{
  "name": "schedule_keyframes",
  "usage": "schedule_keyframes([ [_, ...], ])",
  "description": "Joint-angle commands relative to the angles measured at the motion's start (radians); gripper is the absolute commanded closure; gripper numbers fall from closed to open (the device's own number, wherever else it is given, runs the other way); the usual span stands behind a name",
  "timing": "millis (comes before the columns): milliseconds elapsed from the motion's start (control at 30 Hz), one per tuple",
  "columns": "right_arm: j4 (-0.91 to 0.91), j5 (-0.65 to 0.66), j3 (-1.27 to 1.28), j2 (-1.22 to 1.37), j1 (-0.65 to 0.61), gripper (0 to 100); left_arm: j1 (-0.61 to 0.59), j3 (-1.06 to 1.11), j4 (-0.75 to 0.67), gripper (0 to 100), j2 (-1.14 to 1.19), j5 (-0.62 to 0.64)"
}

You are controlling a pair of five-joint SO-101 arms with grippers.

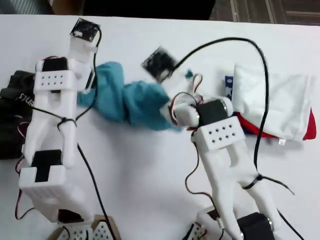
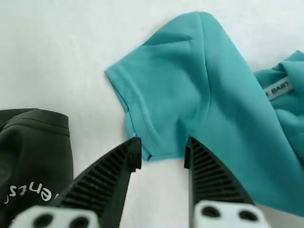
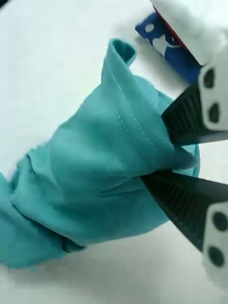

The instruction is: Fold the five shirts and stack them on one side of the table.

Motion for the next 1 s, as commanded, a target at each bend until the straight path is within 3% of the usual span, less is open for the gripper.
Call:
schedule_keyframes([
  [0,0.099,0.066,0.075,-0.051,-0.019,97.8,-0.011,-0.038,-0.003,83,-0.006,0.002],
  [133,0.094,0.077,0.232,-0.051,-0.021,96.0,-0.011,-0.039,-0.003,83,-0.006,0.002],
  [333,0.159,0.078,0.207,-0.061,-0.025,76.2,-0.011,-0.039,-0.003,83,-0.006,0.002],
  [500,0.199,0.069,-0.021,-0.176,0.012,75.9,-0.011,-0.038,-0.002,83,-0.005,0.002],
  [633,0.045,0.054,-0.057,-0.176,0.113,75.9,-0.011,-0.038,-0.002,83,-0.005,0.002],
  [833,-0.18,-0.078,0.002,0.117,0.196,75.9,-0.011,-0.036,0.005,83,-0.005,0.002],
  [967,-0.177,-0.12,-0.077,0.357,0.189,75.9,-0.011,-0.036,0.005,83,-0.005,0.002],
])
